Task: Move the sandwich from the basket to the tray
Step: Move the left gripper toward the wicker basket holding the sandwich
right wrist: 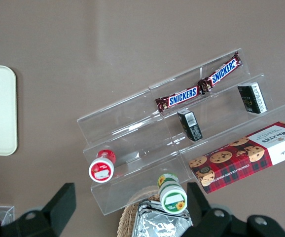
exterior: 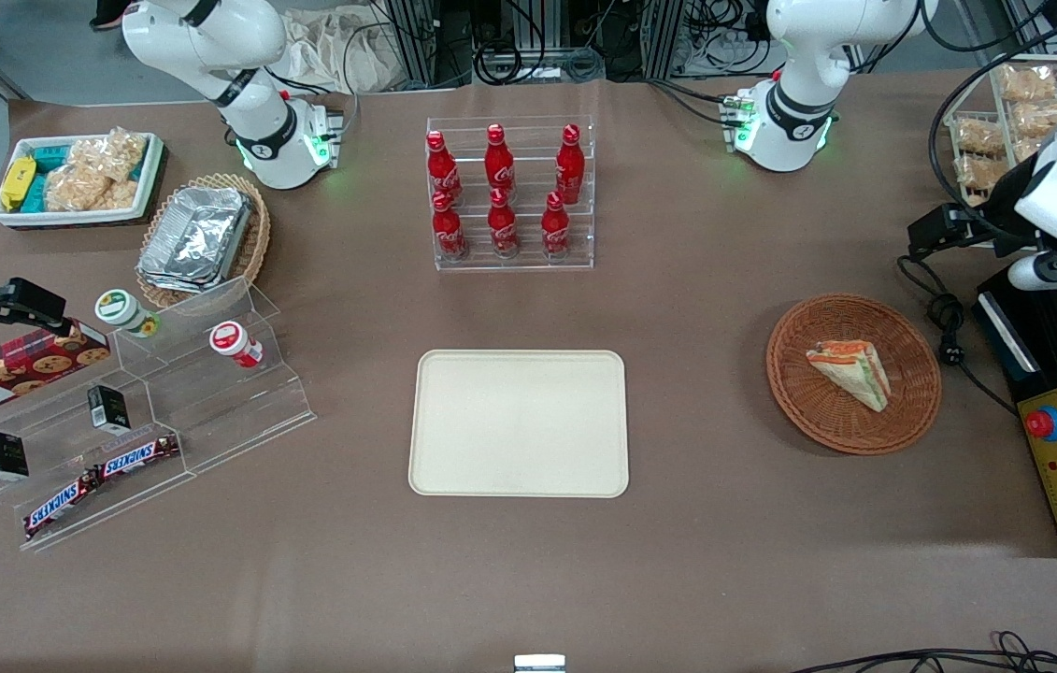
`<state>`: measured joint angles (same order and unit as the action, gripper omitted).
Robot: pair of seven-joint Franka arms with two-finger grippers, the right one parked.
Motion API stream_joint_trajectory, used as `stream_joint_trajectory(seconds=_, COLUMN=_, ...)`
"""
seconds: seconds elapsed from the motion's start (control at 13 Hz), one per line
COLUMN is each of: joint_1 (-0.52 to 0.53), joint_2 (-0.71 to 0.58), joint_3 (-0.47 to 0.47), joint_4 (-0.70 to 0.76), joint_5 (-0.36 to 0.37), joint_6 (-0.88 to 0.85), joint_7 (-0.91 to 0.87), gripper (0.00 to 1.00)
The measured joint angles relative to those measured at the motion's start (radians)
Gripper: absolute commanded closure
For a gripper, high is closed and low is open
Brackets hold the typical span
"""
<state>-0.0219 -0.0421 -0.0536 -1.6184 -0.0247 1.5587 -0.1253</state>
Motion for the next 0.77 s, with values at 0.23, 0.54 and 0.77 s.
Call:
stream_joint_trajectory(seconds=0.23, joint_1=0.001, joint_2=0.002, joint_3=0.004, joint_4=0.004, joint_5=0.001, joint_6=-0.043, joint_7=0.000, gripper=0.00)
stream_joint_trajectory(seconds=0.54, joint_1=0.018, joint_2=0.060, joint_3=0.014, joint_4=-0.037, joint_5=0.021, joint_6=-0.062, joint_7=-0.060, gripper=0.00)
stream_joint_trajectory(seconds=0.77, joint_1=0.051, joint_2=0.086, joint_3=0.018, joint_4=-0.185, joint_5=0.022, joint_6=0.090, joint_7=-0.083, gripper=0.00)
